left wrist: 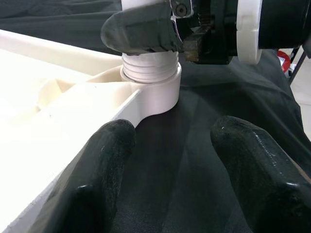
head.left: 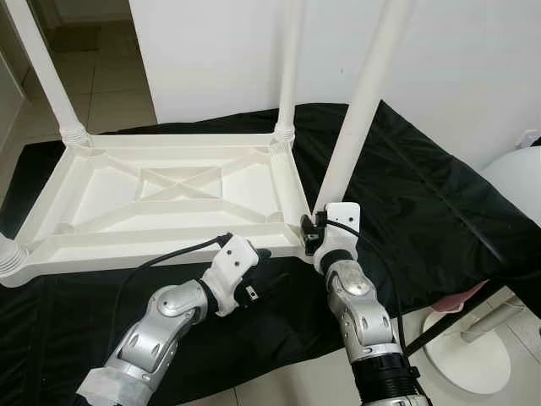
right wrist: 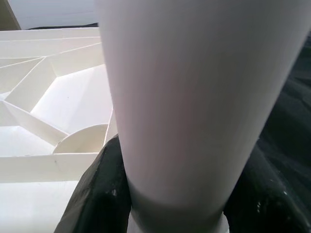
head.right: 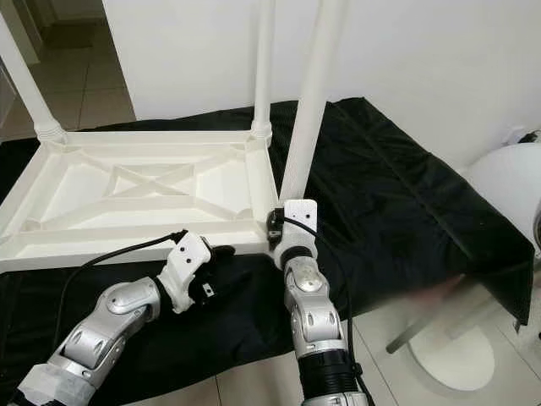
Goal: Building children table
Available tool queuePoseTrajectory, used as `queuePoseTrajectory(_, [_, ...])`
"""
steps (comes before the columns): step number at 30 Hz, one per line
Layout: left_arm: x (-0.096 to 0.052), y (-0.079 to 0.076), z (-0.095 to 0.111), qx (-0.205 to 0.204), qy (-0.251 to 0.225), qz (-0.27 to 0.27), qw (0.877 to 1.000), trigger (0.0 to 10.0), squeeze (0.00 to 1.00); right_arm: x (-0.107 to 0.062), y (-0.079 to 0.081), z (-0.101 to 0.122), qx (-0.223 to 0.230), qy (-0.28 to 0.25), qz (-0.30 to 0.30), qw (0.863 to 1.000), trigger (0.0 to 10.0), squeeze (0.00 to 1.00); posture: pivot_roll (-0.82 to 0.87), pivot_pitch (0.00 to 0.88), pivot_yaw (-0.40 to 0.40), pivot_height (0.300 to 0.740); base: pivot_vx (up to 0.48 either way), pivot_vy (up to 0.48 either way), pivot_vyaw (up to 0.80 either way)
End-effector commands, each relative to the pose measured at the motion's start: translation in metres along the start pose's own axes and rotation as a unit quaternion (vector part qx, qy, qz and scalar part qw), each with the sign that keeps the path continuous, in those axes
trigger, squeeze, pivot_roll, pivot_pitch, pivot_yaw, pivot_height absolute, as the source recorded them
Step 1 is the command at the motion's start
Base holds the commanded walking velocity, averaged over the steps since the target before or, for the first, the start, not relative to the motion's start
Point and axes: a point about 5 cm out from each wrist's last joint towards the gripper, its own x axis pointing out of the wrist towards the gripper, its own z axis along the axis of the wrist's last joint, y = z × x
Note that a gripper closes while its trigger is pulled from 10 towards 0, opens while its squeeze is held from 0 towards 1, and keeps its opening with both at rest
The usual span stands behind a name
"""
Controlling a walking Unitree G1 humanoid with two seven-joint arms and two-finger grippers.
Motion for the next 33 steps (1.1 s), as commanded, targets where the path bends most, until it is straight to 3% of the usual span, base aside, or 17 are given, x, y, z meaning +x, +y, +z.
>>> queuePoseTrajectory(1, [-0.001,-0.004,-0.004,-0.004,0.011,-0.039,0.999,10.0,0.0,-0.008,0.006,-0.009,0.05,0.018,-0.012,0.999,10.0,0.0,-0.08,0.007,-0.006,0.74,0.0,0.0,0.0])
queuePoseTrajectory(2, [-0.001,-0.004,-0.005,-0.005,0.011,-0.037,0.999,10.0,0.0,-0.01,0.011,0.0,0.078,0.0,0.015,0.997,10.0,1.0,-0.08,0.014,-0.005,0.74,0.0,0.0,0.0])
queuePoseTrajectory(7, [-0.001,-0.003,-0.004,-0.006,0.01,-0.032,0.999,10.0,0.0,-0.01,0.012,0.008,0.089,-0.02,0.05,0.995,10.0,1.0,-0.08,0.023,-0.002,0.74,0.0,0.0,0.0])
queuePoseTrajectory(12, [-0.001,-0.001,-0.003,-0.01,0.008,-0.027,1.0,10.0,0.0,-0.008,0.003,0.014,0.076,-0.032,0.098,0.992,10.0,1.0,-0.09,0.032,0.009,0.74,0.0,0.0,0.0])
queuePoseTrajectory(13, [-0.001,-0.001,-0.003,-0.009,0.008,-0.027,1.0,10.0,0.0,-0.007,-0.005,0.015,0.06,-0.031,0.122,0.99,10.0,0.15,-0.09,0.034,0.006,0.74,0.0,0.0,0.0])
queuePoseTrajectory(14, [-0.001,-0.001,-0.003,-0.009,0.008,-0.027,1.0,10.0,0.0,-0.007,-0.005,0.015,0.06,-0.031,0.122,0.99,10.0,0.15,-0.09,0.034,0.006,0.74,0.0,0.0,0.0])
queuePoseTrajectory(15, [-0.001,-0.001,-0.003,-0.009,0.008,-0.027,1.0,10.0,0.0,-0.006,-0.012,0.015,0.044,-0.028,0.143,0.988,10.0,0.0,-0.09,0.034,0.006,0.74,0.0,0.0,0.0])
queuePoseTrajectory(16, [0.0,0.001,-0.002,-0.011,0.004,-0.025,1.0,10.0,0.0,-0.004,-0.017,0.015,0.014,-0.026,0.182,0.983,10.0,0.0,-0.09,0.033,0.005,0.74,0.0,0.0,0.0])
queuePoseTrajectory(18, [0.0,0.001,-0.002,-0.011,0.004,-0.025,1.0,10.0,0.0,-0.004,-0.017,0.015,0.014,-0.026,0.182,0.983,10.0,0.0,-0.09,0.033,0.005,0.74,0.0,0.0,0.0])
queuePoseTrajectory(20, [0.0,0.004,0.002,-0.015,-0.004,-0.022,1.0,10.0,0.0,-0.002,-0.022,0.015,-0.039,-0.023,0.258,0.965,10.0,0.0,-0.09,0.03,0.003,0.74,0.0,0.0,0.0])
queuePoseTrajectory(23, [0.001,0.005,0.003,-0.016,-0.007,-0.021,1.0,10.0,0.0,0.0,-0.025,0.014,-0.051,-0.015,0.287,0.956,10.0,0.0,-0.08,0.032,0.002,0.74,0.0,0.0,0.0])
queuePoseTrajectory(25, [0.001,0.005,0.005,-0.015,-0.008,-0.02,1.0,10.0,0.0,0.008,-0.032,0.007,-0.08,0.003,0.339,0.937,10.0,0.0,-0.08,0.029,0.002,0.74,0.0,0.0,0.0])
queuePoseTrajectory(33, [0.002,0.005,0.009,-0.022,-0.019,-0.015,0.999,10.0,0.0,0.023,-0.037,0.004,-0.104,0.022,0.377,0.92,10.0,0.0,-0.06,0.027,-0.008,0.74,0.0,0.0,0.0])
